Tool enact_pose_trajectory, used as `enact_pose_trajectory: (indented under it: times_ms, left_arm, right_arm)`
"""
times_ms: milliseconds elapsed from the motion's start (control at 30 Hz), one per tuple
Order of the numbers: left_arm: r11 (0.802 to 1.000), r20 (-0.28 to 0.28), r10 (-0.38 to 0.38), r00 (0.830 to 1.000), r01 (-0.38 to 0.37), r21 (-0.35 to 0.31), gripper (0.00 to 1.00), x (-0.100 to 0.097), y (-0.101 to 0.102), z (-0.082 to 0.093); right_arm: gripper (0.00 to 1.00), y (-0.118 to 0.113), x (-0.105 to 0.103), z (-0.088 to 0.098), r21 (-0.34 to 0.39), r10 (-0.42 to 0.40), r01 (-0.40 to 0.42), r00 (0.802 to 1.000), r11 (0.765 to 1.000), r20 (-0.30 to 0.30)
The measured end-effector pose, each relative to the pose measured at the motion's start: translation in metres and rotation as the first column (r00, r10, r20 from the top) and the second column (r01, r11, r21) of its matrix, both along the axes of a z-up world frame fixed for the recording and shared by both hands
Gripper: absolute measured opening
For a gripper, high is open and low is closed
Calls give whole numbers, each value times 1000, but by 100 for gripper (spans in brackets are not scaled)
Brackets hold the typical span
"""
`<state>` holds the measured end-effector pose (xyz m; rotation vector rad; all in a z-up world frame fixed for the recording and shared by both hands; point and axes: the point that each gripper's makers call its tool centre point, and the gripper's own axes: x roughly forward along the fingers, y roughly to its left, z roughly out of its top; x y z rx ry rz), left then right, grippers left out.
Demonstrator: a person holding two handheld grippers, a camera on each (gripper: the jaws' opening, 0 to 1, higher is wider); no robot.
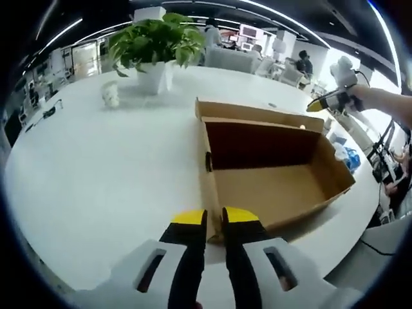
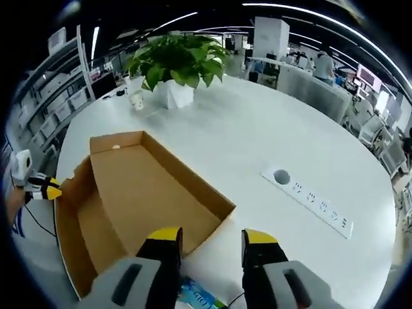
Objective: Operate the shoe box by opening the lid, removing the specified soft item, and placing it in the target area until the item is outside and the box remains undamaged.
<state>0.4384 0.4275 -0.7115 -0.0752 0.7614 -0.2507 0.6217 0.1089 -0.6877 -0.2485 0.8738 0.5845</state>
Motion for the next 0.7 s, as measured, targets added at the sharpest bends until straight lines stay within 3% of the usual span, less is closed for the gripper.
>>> enact_pose_trajectory:
  times_ms: [233,367,700]
  left_arm:
    - [999,-18,32,999,-32,-30,6,0,-1,-3]
    - [997,-32,54,998,-56,-50,6,0,0,-4]
    - [996,-53,88,995,-89,-29,3,0,2,-5]
  right_arm:
    - [28,0,10,-3,41,-93,93,996,995,6]
    - [27,4,12,-10,44,-115,116,993,992,-16]
    - [22,16,10,-36,45,-197,201,976,979,-92]
